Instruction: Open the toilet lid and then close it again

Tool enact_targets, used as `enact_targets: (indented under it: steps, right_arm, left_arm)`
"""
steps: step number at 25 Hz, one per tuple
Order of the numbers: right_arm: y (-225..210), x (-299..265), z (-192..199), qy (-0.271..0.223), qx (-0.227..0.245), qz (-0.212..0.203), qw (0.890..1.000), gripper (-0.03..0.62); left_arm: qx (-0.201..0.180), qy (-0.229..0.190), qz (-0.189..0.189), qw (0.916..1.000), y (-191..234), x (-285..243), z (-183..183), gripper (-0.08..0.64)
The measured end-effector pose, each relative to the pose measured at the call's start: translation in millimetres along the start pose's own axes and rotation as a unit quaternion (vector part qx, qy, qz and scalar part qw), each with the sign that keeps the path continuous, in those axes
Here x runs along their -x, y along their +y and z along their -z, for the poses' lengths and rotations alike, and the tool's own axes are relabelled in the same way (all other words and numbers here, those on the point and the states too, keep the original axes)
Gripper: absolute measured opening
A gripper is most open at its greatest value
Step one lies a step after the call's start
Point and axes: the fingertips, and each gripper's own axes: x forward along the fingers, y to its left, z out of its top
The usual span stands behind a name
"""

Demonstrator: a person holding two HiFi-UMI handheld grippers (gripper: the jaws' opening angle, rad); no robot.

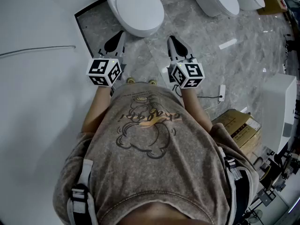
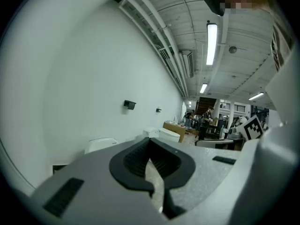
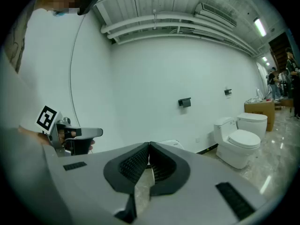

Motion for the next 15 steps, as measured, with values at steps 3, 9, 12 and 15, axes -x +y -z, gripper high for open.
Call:
enact_targets:
  steps: [3,9,12,15]
  right_arm:
    - [-6.3,-4.8,0.2,-0.006,-0.004,0.001,1.000,0.028]
    - [-25.0,-7.2,2.1,-0.002,-0.013,0.004,1.000,0.028]
    - [-32.2,-13.0,12.2,0.006,-0.015,-0.003,1.000,0.028]
    - [-41.3,-32.5,25.2,0.018,-0.014,-0.008,1.000,0.028]
  left_arm:
    - [-0.003,0.000,0.004,1.0000,-1.0,-9.0,1.2,0.009]
    - [-0.001,0.013,-0.003,0.9999,-3.4,-22.5,7.5,0.009]
    - [-0.003,0.016,-0.008,0.9998,2.4,-33.6,16.9,0.009]
    - [0.002,0.017,-0.014,0.9998,19.6,-53.2,26.2,0.009]
